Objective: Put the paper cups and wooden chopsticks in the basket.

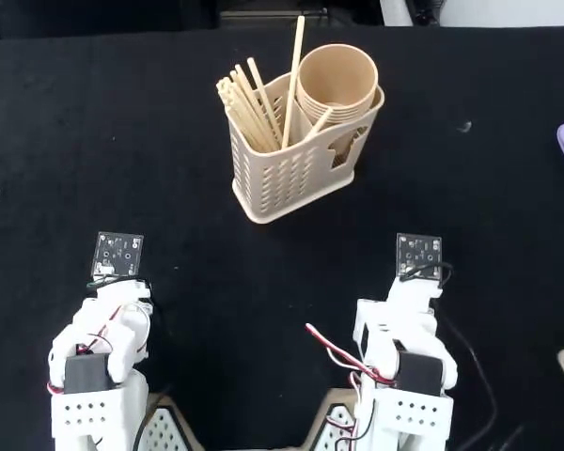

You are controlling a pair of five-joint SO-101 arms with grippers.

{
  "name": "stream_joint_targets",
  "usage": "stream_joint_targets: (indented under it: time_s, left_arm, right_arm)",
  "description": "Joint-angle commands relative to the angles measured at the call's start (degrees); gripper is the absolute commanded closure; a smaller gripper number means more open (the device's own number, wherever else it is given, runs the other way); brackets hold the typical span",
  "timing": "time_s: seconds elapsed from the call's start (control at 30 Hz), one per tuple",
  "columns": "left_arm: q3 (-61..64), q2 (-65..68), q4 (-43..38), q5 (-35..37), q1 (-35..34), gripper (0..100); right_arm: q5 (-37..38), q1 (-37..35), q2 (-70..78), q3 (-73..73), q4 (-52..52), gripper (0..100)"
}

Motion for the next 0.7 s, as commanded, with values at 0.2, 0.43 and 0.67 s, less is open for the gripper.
stream_joint_targets:
  time_s: [0.2,0.43,0.67]
  left_arm:
    - [1.3,0.3,0.3,-0.5,0.2,97]
    - [1.3,0.3,0.3,-0.5,0.2,97]
    - [1.3,0.3,0.3,-0.5,0.2,97]
  right_arm:
    - [0.4,-0.9,-5.5,-0.1,0.4,96.2]
    - [0.4,-11.3,-5.5,-0.1,0.4,96.2]
    - [0.4,-10.5,-5.5,-0.1,0.4,96.2]
